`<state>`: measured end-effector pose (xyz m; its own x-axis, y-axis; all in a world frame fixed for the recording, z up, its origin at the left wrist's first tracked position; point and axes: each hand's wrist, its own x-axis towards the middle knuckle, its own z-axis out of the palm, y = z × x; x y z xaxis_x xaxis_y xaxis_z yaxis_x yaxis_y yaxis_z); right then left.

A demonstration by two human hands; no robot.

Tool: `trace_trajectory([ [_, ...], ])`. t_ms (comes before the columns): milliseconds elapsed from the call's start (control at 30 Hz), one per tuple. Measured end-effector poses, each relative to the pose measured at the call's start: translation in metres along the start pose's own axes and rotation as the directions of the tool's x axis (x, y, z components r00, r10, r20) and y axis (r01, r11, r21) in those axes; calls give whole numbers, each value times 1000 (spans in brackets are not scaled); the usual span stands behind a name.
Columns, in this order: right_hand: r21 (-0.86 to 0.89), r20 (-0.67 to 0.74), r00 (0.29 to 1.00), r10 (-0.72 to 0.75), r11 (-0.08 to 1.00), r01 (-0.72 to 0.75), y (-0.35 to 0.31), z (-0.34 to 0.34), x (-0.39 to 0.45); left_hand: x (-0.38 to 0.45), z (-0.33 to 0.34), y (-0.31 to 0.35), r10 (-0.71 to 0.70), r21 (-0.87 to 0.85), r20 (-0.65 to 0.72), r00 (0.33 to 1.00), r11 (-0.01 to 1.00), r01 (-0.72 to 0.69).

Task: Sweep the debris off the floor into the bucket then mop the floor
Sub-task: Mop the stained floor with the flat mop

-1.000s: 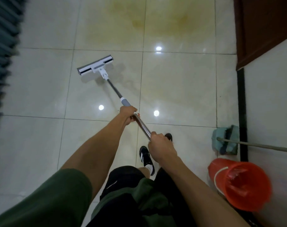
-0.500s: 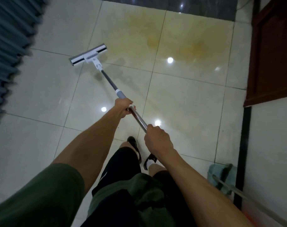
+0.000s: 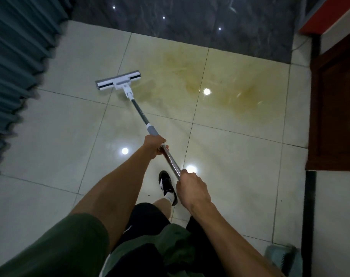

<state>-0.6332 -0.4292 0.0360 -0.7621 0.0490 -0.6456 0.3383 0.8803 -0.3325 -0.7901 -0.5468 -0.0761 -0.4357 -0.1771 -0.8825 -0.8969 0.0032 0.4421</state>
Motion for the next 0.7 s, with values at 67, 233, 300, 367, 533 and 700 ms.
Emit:
trace_trajectory([
  [67,1,15,1000,8,1000,-8,-12,-15,20,14,2,23,6,29,-10,1000,1000,-6],
  [233,22,33,999,42,999,-43,-28,-55,79,47,16,85,15,60,-12,1000,998,-14],
  [300,40,36,998,46,998,-48,-30,-70,102,58,24,110,2,65,-9,1000,998,-2],
  [367,63,44,998,44,997,-47,-33,-87,125,71,31,135,5,73,-13,1000,997,-4],
  [533,69,73,997,19,997,-24,-39,-132,183,100,54,194,10,90,-33,999,996,-7],
  [700,81,31,999,20,996,-22,-46,-169,237,132,70,248,26,68,-20,999,997,-25],
])
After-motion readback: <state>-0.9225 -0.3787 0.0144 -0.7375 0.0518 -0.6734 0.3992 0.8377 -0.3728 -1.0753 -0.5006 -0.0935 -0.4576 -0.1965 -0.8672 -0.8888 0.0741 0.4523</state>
